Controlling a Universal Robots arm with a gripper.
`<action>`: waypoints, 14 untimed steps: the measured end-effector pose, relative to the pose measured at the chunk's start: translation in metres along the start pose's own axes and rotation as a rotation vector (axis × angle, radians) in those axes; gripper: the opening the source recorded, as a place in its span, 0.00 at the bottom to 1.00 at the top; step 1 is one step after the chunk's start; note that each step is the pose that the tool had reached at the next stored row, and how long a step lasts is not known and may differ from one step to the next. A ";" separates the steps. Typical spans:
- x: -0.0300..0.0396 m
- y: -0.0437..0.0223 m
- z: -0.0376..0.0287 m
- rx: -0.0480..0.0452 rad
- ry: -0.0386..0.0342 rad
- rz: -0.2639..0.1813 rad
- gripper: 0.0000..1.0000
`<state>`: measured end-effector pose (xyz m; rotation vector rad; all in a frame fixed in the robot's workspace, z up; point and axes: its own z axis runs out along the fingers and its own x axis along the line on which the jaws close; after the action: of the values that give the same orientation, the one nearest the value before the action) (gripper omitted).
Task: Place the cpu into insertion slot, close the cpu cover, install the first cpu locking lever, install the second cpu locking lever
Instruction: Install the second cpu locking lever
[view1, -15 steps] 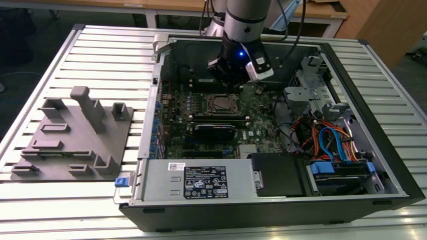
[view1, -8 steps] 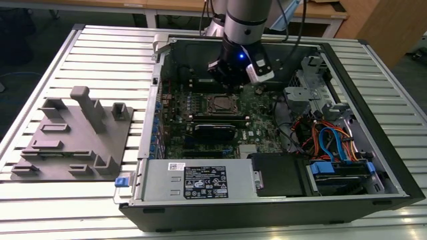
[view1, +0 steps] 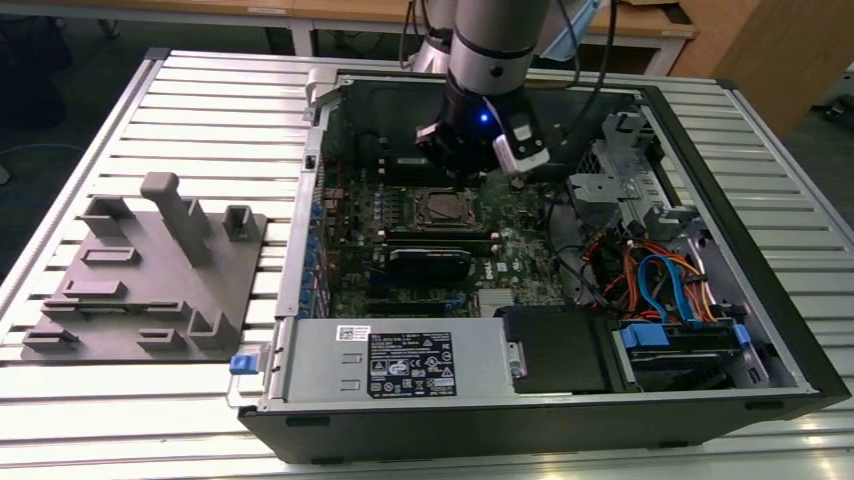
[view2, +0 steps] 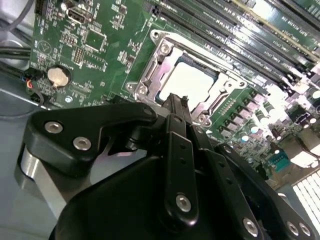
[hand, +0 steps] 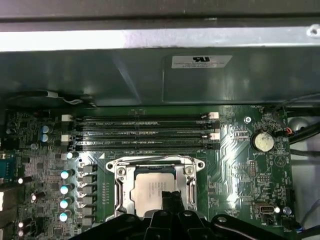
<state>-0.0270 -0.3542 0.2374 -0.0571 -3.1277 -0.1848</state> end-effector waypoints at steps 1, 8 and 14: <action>0.0000 0.0000 -0.0013 -0.0002 0.0000 0.000 0.10; -0.0001 -0.0008 -0.0071 -0.0009 0.0000 0.000 0.10; -0.0005 -0.0120 -0.0083 -0.0009 0.0000 0.000 0.10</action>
<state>-0.0270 -0.3671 0.2442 -0.0568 -3.1277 -0.1863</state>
